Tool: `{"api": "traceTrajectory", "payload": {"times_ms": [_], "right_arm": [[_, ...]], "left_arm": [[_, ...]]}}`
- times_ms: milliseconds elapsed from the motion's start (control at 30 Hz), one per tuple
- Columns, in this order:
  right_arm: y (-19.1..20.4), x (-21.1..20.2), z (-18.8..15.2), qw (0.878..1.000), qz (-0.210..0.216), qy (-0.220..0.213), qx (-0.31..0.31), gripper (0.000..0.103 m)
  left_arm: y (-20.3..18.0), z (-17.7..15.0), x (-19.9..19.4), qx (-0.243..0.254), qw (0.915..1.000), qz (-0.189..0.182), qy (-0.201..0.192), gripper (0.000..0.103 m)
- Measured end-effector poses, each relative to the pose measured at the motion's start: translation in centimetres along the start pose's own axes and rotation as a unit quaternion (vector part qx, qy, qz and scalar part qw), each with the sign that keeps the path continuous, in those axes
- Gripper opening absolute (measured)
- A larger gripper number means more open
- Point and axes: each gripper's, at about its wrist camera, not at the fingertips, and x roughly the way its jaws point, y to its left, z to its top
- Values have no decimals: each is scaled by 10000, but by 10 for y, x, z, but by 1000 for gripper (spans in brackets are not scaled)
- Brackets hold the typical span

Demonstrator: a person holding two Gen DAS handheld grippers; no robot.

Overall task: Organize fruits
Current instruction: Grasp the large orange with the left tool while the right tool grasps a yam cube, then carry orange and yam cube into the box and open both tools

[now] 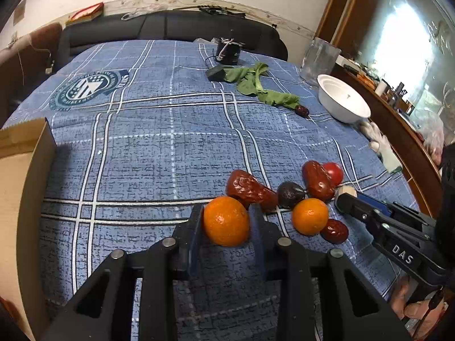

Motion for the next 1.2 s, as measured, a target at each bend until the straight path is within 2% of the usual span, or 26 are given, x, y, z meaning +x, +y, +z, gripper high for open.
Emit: {"api": "traceTrajectory", "payload": {"times_ms": [100,300,400,633,767,900,1033,1200], "right_arm": [[-3,-2,-1,10000,-13,-31,82,23],[-9,-4,-1,9997,-10,-60,218,23],[-9,-5,-1,9997,-83,-34,233,23],[10,-39,-14,9998,9,-96,165,23],[33,-65,-15,9996,136,-257,-23,23],[67,-84,-14,9980,371,-416,-288,23],[114,-93,-10,9941,697,-474,-675,24],[175,-86,-4,9867,1185,-317,-1065,24]], "left_arm": [[3,-1,-4,-72,9999,-97,-83,30],[25,-2,-4,-667,9970,-393,-76,30],[23,-4,-12,-711,9969,-328,-73,30],[28,-17,-81,-888,9935,-462,-545,30],[47,-25,-123,-948,9919,-151,-828,30],[75,-36,-163,-981,9883,418,-1087,31],[115,-55,-198,-1151,9792,1110,-1253,31],[165,-66,-214,-1526,9717,1393,-1148,31]]}}
